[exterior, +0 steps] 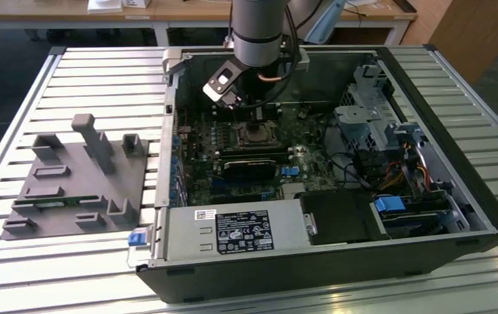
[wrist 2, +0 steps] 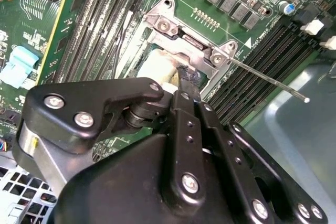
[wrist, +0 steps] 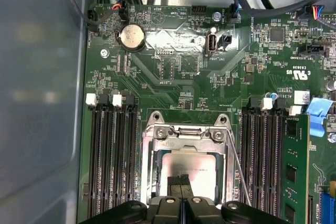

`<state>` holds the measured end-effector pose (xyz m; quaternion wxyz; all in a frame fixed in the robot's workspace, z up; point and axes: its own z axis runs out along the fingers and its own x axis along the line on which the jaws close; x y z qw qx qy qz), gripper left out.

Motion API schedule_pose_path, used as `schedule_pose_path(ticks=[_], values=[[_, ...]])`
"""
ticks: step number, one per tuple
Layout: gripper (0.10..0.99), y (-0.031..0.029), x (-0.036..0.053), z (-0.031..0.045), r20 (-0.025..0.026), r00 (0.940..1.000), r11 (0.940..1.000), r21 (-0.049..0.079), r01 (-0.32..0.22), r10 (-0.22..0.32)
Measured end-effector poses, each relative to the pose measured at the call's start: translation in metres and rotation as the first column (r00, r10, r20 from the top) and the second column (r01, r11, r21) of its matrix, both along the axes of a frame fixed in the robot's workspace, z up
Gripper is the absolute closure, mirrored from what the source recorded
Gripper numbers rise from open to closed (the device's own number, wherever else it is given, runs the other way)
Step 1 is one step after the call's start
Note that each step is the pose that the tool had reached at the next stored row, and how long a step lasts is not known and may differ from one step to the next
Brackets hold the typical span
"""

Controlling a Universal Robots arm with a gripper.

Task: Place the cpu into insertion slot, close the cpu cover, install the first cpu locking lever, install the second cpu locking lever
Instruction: 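Close the cpu cover, then install the first cpu locking lever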

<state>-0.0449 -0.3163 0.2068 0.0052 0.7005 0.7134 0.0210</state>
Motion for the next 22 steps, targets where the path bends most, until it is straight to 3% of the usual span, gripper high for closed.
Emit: schedule_pose_path(ticks=[10, 22], values=[[0.980, 0.0001, 0.0011, 0.0004, 0.0000, 1.0000, 1.0000, 0.000, 0.000, 0.000], [0.980, 0.0000, 0.0012, 0.0075, 0.0000, 1.0000, 1.0000, 0.000, 0.000, 0.000]])
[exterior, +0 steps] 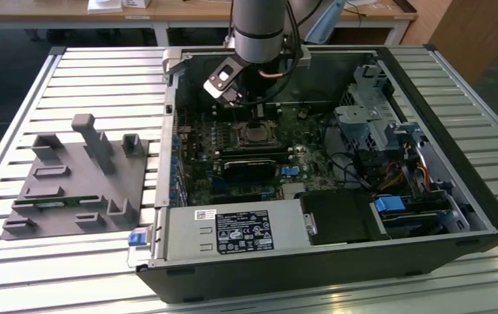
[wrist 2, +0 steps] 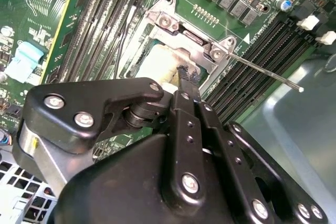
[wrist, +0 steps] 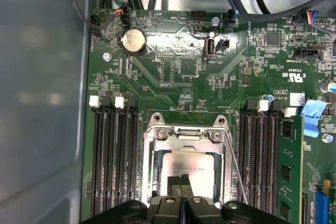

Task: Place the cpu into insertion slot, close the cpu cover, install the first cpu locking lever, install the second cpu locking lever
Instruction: 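Install the first cpu locking lever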

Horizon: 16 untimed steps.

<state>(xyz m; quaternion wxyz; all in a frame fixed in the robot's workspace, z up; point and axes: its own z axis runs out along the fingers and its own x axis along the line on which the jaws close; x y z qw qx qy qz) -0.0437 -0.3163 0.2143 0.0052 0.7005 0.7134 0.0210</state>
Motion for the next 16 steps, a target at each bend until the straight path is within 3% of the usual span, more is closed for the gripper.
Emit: schedule_pose_path(ticks=[10, 16], values=[[0.980, 0.0000, 0.0000, 0.0100, 0.0000, 1.0000, 1.0000, 0.000, 0.000, 0.000], [0.980, 0.0000, 0.0000, 0.0208, 0.0001, 1.0000, 1.0000, 0.000, 0.000, 0.000]])
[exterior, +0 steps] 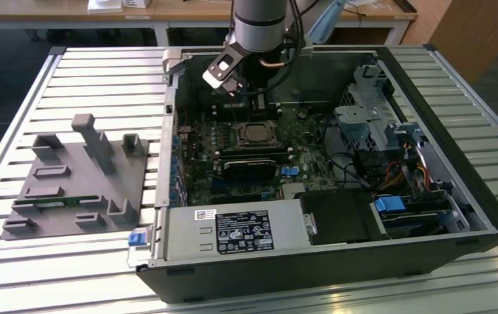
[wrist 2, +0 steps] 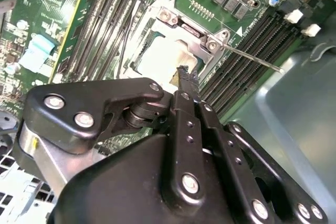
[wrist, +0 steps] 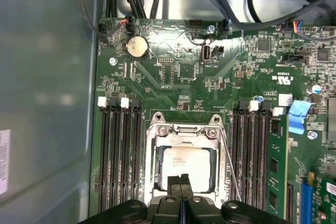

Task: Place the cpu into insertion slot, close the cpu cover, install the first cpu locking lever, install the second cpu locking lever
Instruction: 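Install the first cpu locking lever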

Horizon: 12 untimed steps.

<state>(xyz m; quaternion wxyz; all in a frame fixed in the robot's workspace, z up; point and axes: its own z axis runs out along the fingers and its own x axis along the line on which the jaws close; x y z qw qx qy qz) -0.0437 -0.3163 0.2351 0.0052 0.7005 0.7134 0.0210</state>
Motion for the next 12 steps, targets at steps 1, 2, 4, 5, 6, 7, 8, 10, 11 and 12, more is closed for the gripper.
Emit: schedule_pose_path(ticks=[1, 2, 4, 5, 6, 7, 8, 10, 11, 12], values=[[0.980, 0.0000, 0.0000, 0.0021, 0.0001, 1.0000, 1.0000, 0.000, 0.000, 0.000], [0.980, 0.0000, 0.0000, 0.0042, 0.0000, 1.0000, 1.0000, 0.000, 0.000, 0.000], [0.980, 0.0000, 0.0000, 0.0077, 0.0000, 1.0000, 1.0000, 0.000, 0.000, 0.000], [0.980, 0.0000, 0.0000, 0.0097, 0.0000, 1.0000, 1.0000, 0.000, 0.000, 0.000], [0.980, 0.0000, 0.0000, 0.0118, 0.0000, 1.0000, 1.0000, 0.000, 0.000, 0.000], [0.980, 0.0000, 0.0000, 0.0139, 0.0000, 1.0000, 1.0000, 0.000, 0.000, 0.000], [0.980, 0.0000, 0.0000, 0.0164, 0.0000, 1.0000, 1.0000, 0.000, 0.000, 0.000], [0.980, 0.0001, 0.0000, 0.0191, -0.0001, 1.0000, 1.0000, 0.000, -0.003, 0.003], [0.980, 0.0001, 0.0000, 0.0190, -0.0001, 0.9999, 0.9999, 0.000, -0.013, 0.013], [0.980, 0.0001, 0.0000, 0.0190, 0.0001, 0.9995, 0.9995, 0.000, -0.031, 0.031]])
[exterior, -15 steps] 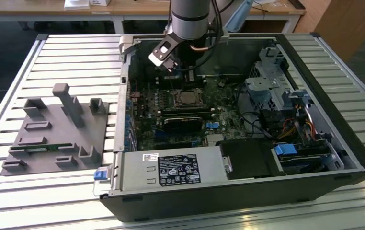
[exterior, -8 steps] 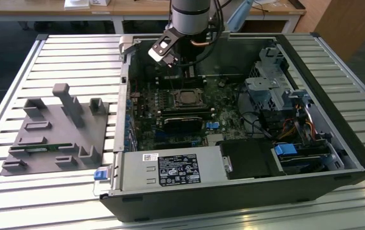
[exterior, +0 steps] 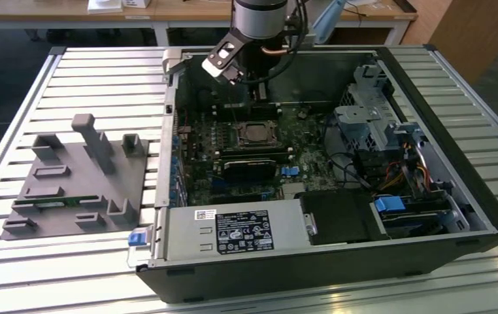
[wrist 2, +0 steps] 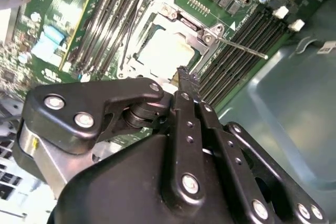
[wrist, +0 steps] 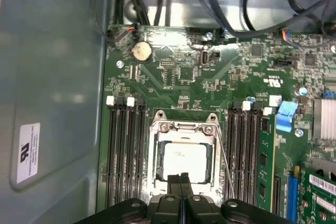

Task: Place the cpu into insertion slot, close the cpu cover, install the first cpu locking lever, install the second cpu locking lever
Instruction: 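Install the first cpu locking lever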

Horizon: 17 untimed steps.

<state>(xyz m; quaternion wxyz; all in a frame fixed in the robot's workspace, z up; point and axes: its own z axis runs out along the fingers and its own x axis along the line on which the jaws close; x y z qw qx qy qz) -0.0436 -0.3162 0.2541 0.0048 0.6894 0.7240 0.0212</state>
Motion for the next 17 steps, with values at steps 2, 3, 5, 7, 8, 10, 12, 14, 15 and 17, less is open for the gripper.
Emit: schedule_pose_path(ticks=[2, 3, 5, 7, 8, 10, 12, 14, 15, 17], values=[[0.980, 0.0000, 0.0000, 0.0001, -0.0001, 0.9994, 0.9994, 0.000, -0.035, 0.035], [0.980, 0.0000, 0.0000, 0.0000, -0.0001, 0.9985, 0.9985, 0.000, -0.055, 0.055], [0.980, 0.0000, 0.0000, 0.0000, -0.0001, 0.9959, 0.9959, 0.000, -0.091, 0.091], [0.980, 0.0000, 0.0000, 0.0000, -0.0001, 0.9919, 0.9919, 0.000, -0.127, 0.127], [0.980, 0.0000, 0.0000, -0.0001, -0.0001, 0.9895, 0.9895, 0.000, -0.145, 0.145], [0.980, -0.0001, 0.0000, -0.0002, 0.0000, 0.9845, 0.9845, 0.000, -0.175, 0.175], [0.980, -0.0001, 0.0000, -0.0004, -0.0002, 0.9780, 0.9780, 0.000, -0.209, 0.209], [0.980, -0.0001, 0.0000, -0.0007, -0.0001, 0.9700, 0.9700, 0.000, -0.243, 0.243], [0.980, -0.0001, 0.0000, -0.0008, -0.0001, 0.9654, 0.9654, 0.000, -0.261, 0.261], [0.980, -0.0001, 0.0000, -0.0011, -0.0002, 0.9549, 0.9549, 0.000, -0.297, 0.297]])
